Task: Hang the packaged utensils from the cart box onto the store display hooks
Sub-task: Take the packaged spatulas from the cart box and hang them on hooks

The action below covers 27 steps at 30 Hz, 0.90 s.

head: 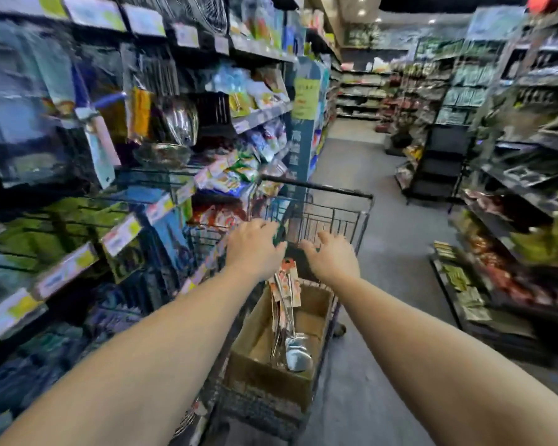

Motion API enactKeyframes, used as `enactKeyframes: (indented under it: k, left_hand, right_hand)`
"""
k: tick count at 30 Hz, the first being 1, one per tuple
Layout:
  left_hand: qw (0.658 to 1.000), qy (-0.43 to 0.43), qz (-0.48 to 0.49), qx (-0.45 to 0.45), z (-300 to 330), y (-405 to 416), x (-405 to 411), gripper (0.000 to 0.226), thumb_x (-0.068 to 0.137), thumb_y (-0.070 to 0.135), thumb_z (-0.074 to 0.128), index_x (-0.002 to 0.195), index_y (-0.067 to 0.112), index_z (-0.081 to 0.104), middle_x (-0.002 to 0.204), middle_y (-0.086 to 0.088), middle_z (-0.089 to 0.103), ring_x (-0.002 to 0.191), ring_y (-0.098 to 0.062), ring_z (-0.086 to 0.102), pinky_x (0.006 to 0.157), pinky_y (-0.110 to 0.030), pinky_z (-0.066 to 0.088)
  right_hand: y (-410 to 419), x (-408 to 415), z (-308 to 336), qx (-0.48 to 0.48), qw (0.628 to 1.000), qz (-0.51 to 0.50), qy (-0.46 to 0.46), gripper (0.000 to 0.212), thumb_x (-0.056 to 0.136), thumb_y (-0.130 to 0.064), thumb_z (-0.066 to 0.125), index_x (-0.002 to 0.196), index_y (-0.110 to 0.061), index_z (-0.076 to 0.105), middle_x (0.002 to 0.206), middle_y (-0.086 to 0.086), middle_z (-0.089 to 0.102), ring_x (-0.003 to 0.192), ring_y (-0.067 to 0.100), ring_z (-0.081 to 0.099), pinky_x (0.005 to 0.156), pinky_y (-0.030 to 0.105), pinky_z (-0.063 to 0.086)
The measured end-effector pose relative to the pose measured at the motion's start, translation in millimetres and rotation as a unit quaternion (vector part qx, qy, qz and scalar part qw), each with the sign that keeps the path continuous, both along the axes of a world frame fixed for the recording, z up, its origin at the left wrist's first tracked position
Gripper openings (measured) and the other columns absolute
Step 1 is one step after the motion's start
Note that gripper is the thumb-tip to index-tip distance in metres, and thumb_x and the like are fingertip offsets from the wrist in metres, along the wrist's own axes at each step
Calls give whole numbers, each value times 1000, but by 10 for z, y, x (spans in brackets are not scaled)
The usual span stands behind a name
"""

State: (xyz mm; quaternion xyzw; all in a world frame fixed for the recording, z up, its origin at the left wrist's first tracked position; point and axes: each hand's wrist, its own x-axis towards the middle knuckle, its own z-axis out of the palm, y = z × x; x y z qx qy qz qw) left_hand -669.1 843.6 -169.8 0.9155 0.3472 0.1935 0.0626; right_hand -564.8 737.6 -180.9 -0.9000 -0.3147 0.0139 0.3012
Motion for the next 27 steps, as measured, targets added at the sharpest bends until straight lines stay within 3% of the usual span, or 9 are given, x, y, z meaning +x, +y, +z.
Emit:
enactKeyframes:
  k: [9,17,24,27]
  left_hand:
    - [994,49,9,-101,-929,692,902,52,92,46,46,140,29,39,143,-3,44,130,-27,39,106,-42,34]
    - [982,74,59,-162,-1781,1127,1559,48,91,43,49,136,27,45,136,-2,50,125,-25,43,105,-41,35]
    - [957,138,92,-237,-2728,1365,1658,53,91,45,50,140,27,40,140,-3,46,128,-25,40,109,-43,34]
    - [951,160,89,-251,-3132,1513,1667,53,91,47,48,140,29,40,141,-1,45,128,-25,41,108,-40,34]
  right_hand:
    - [591,1049,-976,-52,989,-26,139,61,92,-48,49,145,-20,38,141,13,50,124,31,52,102,43,45]
    - [1154,1871,-1823,-103,971,25,213,43,96,-34,52,135,-17,47,131,11,58,116,30,57,94,41,48]
    - [1411,2099,-2921,-194,933,4,302,49,96,-29,50,142,-15,38,134,13,56,117,33,57,97,40,48]
    - [1561,2106,-3389,-208,917,-28,340,45,96,-25,52,138,-16,41,129,12,58,110,31,59,90,37,50]
